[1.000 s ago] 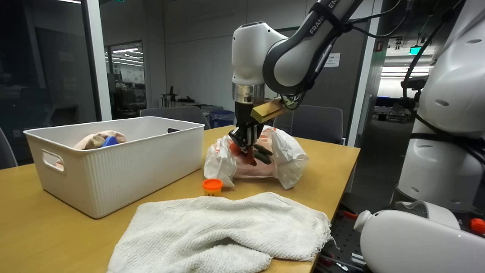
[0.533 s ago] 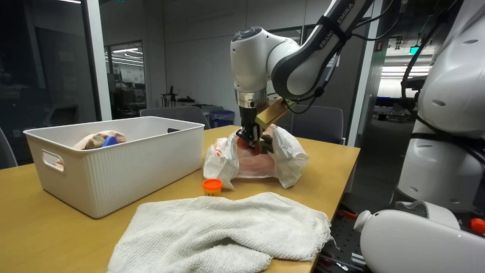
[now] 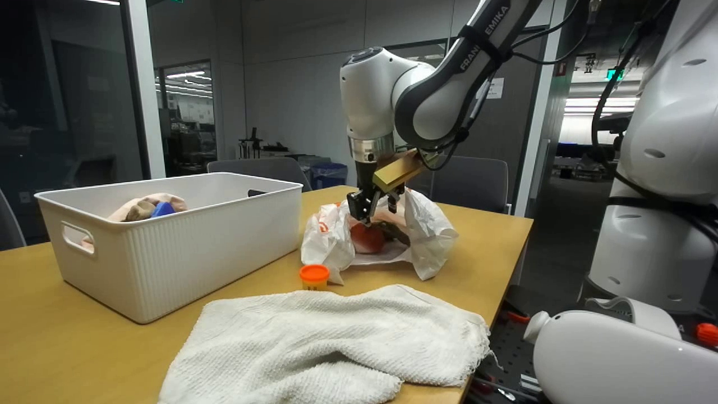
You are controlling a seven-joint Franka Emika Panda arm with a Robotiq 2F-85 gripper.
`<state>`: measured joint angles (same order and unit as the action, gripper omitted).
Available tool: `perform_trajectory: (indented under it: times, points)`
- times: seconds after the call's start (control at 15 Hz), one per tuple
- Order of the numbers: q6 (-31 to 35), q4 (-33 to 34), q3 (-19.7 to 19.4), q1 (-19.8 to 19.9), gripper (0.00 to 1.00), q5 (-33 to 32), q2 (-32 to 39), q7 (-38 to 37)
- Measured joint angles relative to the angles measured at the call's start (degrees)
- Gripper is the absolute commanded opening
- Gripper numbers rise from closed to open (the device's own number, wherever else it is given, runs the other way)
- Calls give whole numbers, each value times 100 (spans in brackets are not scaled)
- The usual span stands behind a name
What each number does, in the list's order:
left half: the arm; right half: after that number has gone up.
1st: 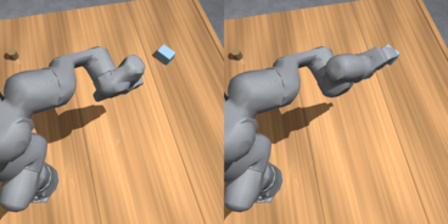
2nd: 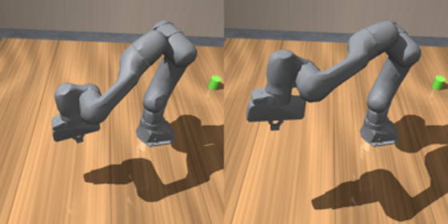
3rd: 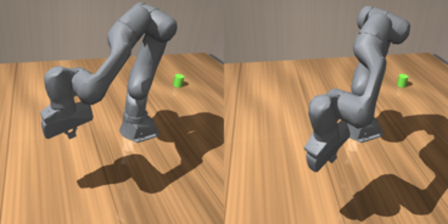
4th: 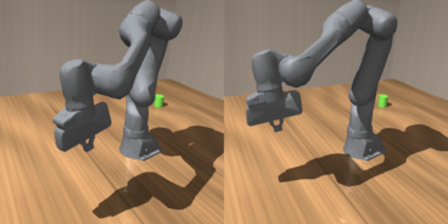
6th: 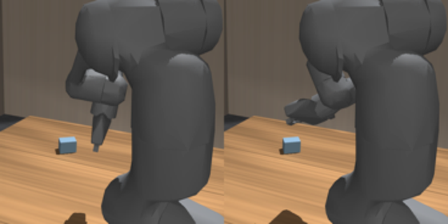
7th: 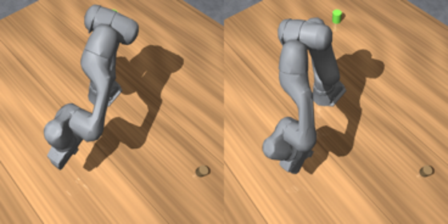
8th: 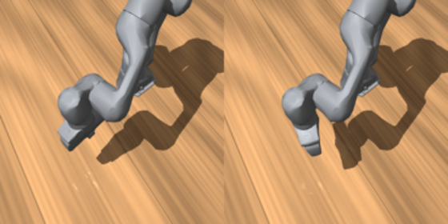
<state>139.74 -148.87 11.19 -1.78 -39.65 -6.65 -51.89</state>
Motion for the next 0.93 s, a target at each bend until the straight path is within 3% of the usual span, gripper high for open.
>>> perform_trajectory:
  times: [0.13, 0.4, 0.67, 0.93]
  points:
    - [-5, -5, -54, -195, 100, 930, 3, 547]
    - [-459, 27, -479, -1092, 100, 2941, -25, 1948]
    - [-1585, 232, -65, -1357, 100, 4343, -286, 3122]
    - [-1898, 442, 273, -1560, 100, 5107, -290, 3734]
